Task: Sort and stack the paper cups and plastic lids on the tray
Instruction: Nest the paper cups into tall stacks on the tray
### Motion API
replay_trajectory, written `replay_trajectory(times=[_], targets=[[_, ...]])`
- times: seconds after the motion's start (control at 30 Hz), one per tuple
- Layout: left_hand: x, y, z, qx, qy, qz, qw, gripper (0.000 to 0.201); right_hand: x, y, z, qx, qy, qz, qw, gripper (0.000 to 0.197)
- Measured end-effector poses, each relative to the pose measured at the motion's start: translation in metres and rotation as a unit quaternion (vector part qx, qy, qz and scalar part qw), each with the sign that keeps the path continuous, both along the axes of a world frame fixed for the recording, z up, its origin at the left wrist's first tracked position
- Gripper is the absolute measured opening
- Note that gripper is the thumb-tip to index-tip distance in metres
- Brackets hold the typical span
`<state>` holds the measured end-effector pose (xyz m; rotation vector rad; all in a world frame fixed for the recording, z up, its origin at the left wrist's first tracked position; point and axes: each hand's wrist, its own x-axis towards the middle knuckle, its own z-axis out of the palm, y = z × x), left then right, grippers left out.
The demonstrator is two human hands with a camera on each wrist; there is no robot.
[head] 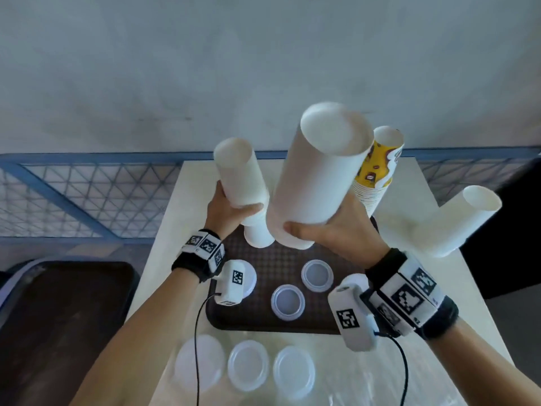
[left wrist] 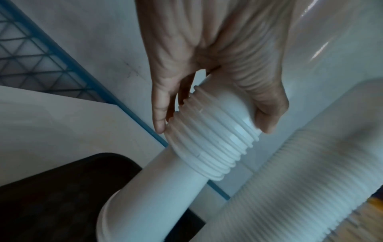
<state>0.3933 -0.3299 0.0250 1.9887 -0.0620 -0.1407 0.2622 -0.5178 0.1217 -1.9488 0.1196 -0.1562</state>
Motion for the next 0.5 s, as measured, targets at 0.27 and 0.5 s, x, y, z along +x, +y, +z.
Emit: replay_trajectory(times=[0.27,0.5], targets=[[0.016,-0.007,-0.054,0.031,0.04,-0.042,0.998,0.092,0.067,0.038,0.027,-0.014,-0.015,-0.031,0.999,0.087],[0.011,-0.008,-0.096,0.011,0.016,-0.031,0.999,0.081,0.107,0.071,-0.001,-0.056,0.029,-0.048,0.997,0.089]])
